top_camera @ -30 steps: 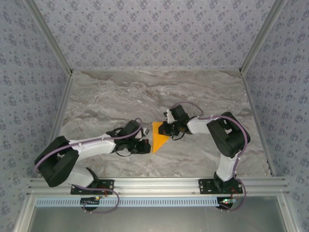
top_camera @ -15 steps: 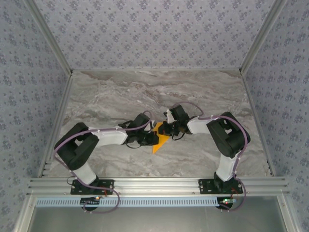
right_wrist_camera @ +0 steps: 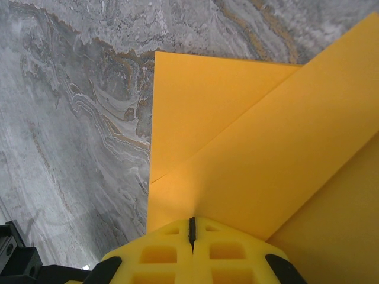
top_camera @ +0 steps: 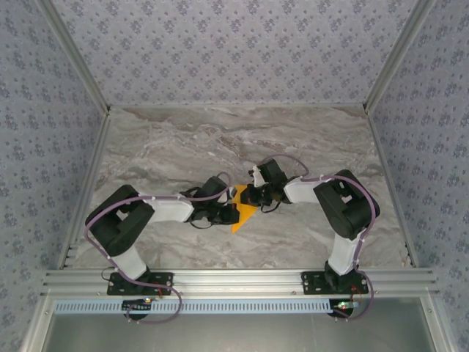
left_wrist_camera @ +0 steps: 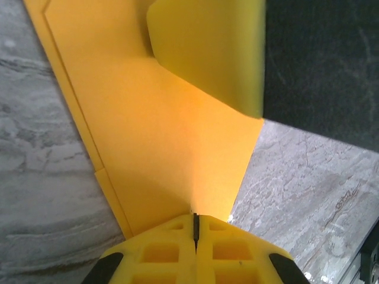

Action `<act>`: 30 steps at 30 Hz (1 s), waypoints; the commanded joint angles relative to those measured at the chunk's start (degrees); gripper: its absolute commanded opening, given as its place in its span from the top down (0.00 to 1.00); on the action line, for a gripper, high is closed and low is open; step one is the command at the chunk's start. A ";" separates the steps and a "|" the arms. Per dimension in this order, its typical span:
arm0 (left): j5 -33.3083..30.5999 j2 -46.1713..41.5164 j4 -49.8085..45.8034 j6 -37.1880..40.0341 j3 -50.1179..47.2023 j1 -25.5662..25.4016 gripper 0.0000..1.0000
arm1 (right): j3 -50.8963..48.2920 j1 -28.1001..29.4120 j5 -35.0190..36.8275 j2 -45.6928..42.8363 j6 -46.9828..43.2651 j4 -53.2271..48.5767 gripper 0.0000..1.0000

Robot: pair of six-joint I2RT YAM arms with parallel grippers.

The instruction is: Fold a paper plane with a square sheet of paper (pick it up from the middle)

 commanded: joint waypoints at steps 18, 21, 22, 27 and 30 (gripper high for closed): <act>1.45 -5.20 -12.57 5.51 -6.65 -3.56 1.00 | -0.94 0.36 7.60 4.30 0.18 -7.88 0.99; 0.08 -5.12 -11.61 4.59 -6.87 -3.58 1.00 | -0.53 0.39 5.10 1.65 0.18 -6.50 0.99; -0.23 -5.04 -10.99 4.16 -7.10 -3.58 1.00 | -0.27 0.37 4.53 0.35 0.02 -6.17 0.99; -1.18 -5.19 -8.38 2.73 -8.64 -3.59 1.00 | -1.80 1.07 2.07 -4.64 0.18 -3.74 0.99; -1.29 -5.39 -6.81 2.12 -9.57 -3.60 1.00 | -3.40 2.86 1.99 -5.81 2.33 -3.27 0.99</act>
